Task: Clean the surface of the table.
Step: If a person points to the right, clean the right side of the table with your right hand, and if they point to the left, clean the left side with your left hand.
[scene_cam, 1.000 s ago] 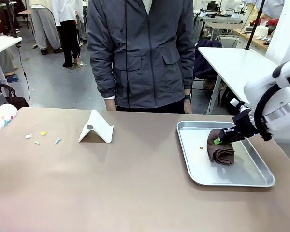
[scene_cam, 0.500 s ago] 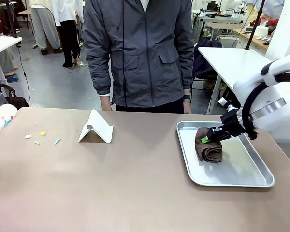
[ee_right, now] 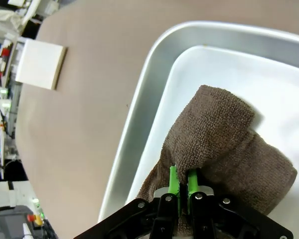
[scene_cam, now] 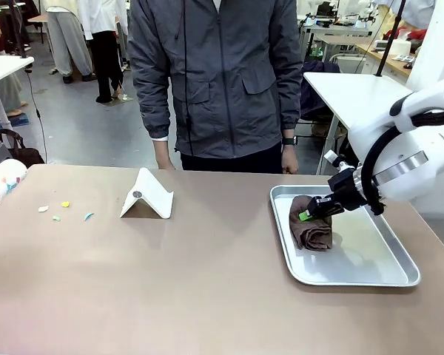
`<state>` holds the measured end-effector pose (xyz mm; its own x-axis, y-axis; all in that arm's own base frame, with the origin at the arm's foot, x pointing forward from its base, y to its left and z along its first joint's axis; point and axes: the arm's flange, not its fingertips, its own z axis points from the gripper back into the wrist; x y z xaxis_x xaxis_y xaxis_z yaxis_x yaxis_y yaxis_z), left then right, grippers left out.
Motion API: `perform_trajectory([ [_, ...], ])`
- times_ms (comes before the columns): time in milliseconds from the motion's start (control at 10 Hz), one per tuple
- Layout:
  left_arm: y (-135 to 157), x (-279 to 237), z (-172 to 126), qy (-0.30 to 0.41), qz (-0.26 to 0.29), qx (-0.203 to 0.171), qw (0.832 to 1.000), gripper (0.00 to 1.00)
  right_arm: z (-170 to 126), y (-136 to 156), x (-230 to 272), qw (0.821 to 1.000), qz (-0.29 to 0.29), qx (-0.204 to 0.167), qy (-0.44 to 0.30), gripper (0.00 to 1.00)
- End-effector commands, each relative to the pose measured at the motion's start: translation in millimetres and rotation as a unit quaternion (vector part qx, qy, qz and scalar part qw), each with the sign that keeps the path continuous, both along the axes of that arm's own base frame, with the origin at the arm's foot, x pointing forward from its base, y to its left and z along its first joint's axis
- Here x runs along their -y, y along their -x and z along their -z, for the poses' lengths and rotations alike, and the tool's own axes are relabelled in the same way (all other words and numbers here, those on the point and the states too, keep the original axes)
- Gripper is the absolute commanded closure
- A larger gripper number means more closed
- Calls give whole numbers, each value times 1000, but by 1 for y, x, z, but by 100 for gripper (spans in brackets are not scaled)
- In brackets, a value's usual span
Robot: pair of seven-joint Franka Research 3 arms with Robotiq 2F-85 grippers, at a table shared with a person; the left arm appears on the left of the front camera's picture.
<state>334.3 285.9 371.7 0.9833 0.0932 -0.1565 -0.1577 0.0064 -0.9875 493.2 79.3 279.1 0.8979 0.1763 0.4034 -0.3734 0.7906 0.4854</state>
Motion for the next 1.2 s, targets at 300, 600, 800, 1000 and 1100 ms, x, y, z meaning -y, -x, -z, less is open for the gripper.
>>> perform_trajectory([
  [300,1,-3,-5,7,-6,11,1000,100,18,17,41,995,-25,11,93,93],
  [600,1,-3,-5,7,-6,11,1000,100,11,20,73,995,-2,14,96,93],
  [800,1,-3,-5,7,-6,11,1000,100,6,22,94,995,19,16,92,93],
  [1000,1,-3,-5,7,-6,11,1000,100,0,25,115,996,42,20,70,93],
  [1100,1,-3,-5,7,-6,11,1000,100,-4,28,123,997,50,23,48,93],
])
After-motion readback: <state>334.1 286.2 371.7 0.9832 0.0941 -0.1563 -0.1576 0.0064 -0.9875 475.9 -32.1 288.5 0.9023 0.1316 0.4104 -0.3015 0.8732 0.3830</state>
